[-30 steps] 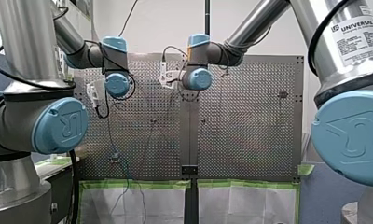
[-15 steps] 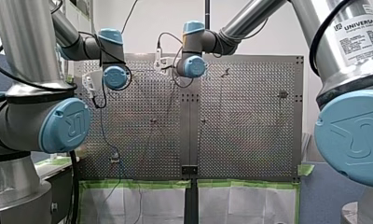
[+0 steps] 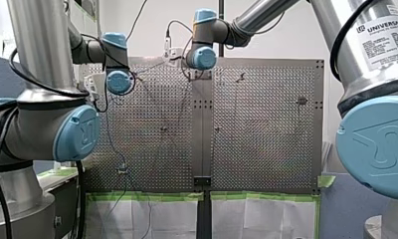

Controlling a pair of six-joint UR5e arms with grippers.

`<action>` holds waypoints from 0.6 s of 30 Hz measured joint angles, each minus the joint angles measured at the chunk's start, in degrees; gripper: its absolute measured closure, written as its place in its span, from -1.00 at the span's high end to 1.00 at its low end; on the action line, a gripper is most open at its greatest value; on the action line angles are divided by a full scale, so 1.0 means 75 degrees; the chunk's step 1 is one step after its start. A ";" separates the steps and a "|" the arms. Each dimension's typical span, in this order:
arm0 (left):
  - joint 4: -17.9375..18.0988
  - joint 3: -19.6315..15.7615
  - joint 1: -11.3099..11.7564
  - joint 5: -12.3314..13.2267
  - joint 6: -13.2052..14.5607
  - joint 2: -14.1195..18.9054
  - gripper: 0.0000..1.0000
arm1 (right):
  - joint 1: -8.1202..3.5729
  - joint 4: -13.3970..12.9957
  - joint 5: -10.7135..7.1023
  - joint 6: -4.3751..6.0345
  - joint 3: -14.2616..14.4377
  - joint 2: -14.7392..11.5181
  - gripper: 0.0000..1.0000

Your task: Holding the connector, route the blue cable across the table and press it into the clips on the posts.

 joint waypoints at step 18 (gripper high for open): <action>0.0037 0.0946 0.0381 0.0248 -0.0067 -0.0682 -1.00 | -0.0042 0.0219 -0.0064 0.0042 -0.0590 0.0663 -1.00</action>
